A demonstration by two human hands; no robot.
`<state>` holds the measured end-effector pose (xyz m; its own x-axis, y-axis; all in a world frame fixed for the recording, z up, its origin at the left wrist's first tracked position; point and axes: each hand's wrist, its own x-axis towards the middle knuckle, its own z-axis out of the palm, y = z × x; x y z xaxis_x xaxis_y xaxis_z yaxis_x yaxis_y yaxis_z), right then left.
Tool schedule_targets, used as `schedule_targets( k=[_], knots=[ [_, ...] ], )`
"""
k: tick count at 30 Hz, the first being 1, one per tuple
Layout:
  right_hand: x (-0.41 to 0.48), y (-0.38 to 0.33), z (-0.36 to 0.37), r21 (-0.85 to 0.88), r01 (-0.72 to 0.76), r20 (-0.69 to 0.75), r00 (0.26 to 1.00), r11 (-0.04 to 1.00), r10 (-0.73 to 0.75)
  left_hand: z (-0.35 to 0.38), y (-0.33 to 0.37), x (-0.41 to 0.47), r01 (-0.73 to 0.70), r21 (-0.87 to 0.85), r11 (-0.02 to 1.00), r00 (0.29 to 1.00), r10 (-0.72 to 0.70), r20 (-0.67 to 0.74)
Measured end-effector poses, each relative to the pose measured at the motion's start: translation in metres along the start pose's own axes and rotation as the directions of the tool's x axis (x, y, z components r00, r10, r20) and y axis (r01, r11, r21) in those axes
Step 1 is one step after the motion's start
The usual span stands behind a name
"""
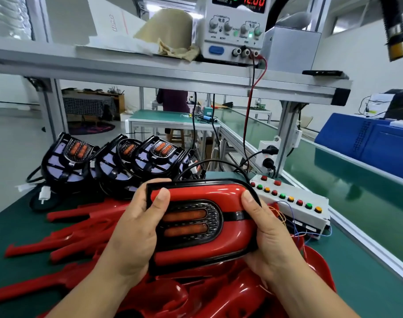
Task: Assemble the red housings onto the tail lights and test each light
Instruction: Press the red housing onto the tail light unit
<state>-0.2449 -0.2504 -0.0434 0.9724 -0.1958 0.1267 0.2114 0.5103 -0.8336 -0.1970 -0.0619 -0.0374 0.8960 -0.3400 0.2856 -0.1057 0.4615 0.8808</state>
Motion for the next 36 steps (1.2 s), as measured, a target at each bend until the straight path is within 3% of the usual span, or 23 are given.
schedule_targets(
  k=[15, 25, 31, 36],
  knots=[
    [0.003, 0.0, -0.002, -0.032, 0.031, -0.064, 0.997, 0.999, -0.033, 0.002, -0.004, 0.003, -0.024, -0.023, 0.999, 0.996, 0.022, -0.089],
    [0.001, -0.006, 0.001, -0.073, -0.076, -0.048, 0.996, 0.994, 0.072, -0.011, -0.001, 0.011, 0.177, -0.111, 0.978, 0.984, -0.172, 0.054],
    [0.0, -0.002, 0.004, -0.018, -0.102, -0.036, 0.994, 0.995, 0.102, -0.01, -0.003, 0.01, 0.075, 0.015, 0.997, 0.995, -0.074, -0.067],
    [0.002, -0.001, 0.008, 0.018, -0.107, -0.076, 0.991, 0.994, 0.108, -0.009, 0.0, 0.012, 0.07, 0.008, 0.997, 0.996, -0.07, -0.047]
  ],
)
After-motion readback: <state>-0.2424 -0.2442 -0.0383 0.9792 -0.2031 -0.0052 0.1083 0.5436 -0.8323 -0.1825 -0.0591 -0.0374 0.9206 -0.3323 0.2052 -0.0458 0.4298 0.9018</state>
